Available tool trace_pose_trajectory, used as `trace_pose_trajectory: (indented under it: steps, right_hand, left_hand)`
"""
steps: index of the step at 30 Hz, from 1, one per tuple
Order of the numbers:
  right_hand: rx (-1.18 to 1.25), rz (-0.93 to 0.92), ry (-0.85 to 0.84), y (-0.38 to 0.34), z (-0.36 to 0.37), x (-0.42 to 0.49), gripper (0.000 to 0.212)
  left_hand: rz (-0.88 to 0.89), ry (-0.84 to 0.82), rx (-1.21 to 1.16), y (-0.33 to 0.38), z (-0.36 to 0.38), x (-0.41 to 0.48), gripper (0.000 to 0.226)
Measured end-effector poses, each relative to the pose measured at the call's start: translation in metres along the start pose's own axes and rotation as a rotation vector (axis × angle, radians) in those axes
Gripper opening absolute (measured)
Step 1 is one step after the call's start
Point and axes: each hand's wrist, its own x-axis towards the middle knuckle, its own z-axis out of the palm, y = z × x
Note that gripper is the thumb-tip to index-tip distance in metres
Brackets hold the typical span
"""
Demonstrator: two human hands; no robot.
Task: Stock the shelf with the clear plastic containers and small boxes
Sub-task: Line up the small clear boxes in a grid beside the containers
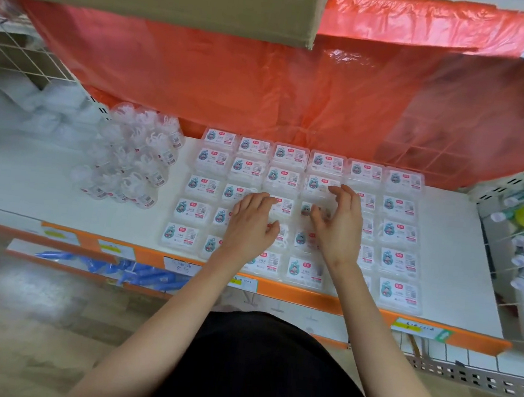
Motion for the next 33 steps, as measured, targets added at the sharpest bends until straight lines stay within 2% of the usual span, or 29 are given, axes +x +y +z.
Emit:
trace_pose_trajectory:
  steps: [4, 9, 17, 24, 33]
  right_hand:
    - [0.049, -0.08, -0.074, -0.028, 0.012, -0.012, 0.047]
    - [0.095, -0.183, -0.234, -0.073, 0.042, -0.027, 0.049]
    - [0.112, -0.314, -0.336, -0.164, 0.107, -0.062, 0.048]
    - [0.077, -0.398, -0.346, -0.265, 0.192, -0.097, 0.051]
    - [0.027, -0.405, -0.385, -0.382, 0.286, -0.135, 0.053]
  left_hand:
    - [-0.078, 0.124, -0.008, -0.016, -0.02, -0.021, 0.05]
    - [-0.264, 0.278, 0.019, -0.061, -0.056, -0.062, 0.051]
    - [-0.473, 0.411, 0.043, -0.154, -0.106, -0.131, 0.055]
    - [-0.433, 0.489, 0.094, -0.262, -0.17, -0.182, 0.048]
    - [-0.448, 0.515, 0.125, -0.371, -0.236, -0.248, 0.05]
